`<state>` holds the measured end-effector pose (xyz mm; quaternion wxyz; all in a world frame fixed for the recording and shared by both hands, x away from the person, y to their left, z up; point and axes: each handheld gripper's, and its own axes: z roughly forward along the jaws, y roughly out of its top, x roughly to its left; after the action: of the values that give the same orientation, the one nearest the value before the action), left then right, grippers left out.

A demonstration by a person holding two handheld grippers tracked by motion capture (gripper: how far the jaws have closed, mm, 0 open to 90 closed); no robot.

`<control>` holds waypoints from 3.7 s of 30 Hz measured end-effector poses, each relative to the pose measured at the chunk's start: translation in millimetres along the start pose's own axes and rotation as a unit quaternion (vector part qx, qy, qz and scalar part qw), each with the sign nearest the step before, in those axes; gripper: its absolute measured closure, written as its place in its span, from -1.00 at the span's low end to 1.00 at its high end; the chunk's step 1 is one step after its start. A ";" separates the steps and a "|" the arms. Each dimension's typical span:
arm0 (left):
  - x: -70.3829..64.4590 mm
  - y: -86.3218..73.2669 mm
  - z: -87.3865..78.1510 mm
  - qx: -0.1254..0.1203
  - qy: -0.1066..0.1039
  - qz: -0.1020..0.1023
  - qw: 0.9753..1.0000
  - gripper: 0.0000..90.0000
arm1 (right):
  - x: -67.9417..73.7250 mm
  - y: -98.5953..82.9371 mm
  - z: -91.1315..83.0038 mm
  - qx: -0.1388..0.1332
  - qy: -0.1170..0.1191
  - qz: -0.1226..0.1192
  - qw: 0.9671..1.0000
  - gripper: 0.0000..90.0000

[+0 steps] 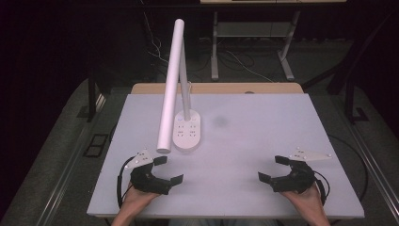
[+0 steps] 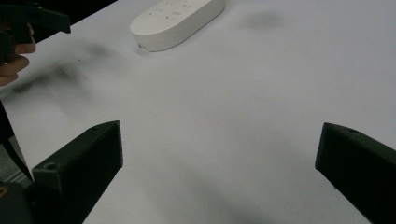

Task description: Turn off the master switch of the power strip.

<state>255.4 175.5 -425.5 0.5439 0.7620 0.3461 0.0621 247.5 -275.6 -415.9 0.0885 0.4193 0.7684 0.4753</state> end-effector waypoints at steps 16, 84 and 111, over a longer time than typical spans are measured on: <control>-2.0 0.9 0.5 -0.003 -0.009 0.004 1.000 -1.00 | -3.3 -3.2 -5.8 0.004 0.003 -0.002 1.000 -1.00; 19.4 49.5 -8.7 0.046 -0.003 0.019 0.999 -0.97 | -0.7 -5.5 -6.0 0.017 0.010 -0.008 1.000 -1.00; 40.7 74.9 -9.9 0.062 0.014 0.029 0.998 -0.95 | -1.0 -5.9 -5.6 0.019 0.010 -0.010 1.000 -1.00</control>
<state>315.8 194.9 -367.7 0.4887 0.8029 0.3348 0.0664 241.8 -281.1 -418.0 0.0781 0.4083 0.7822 0.4640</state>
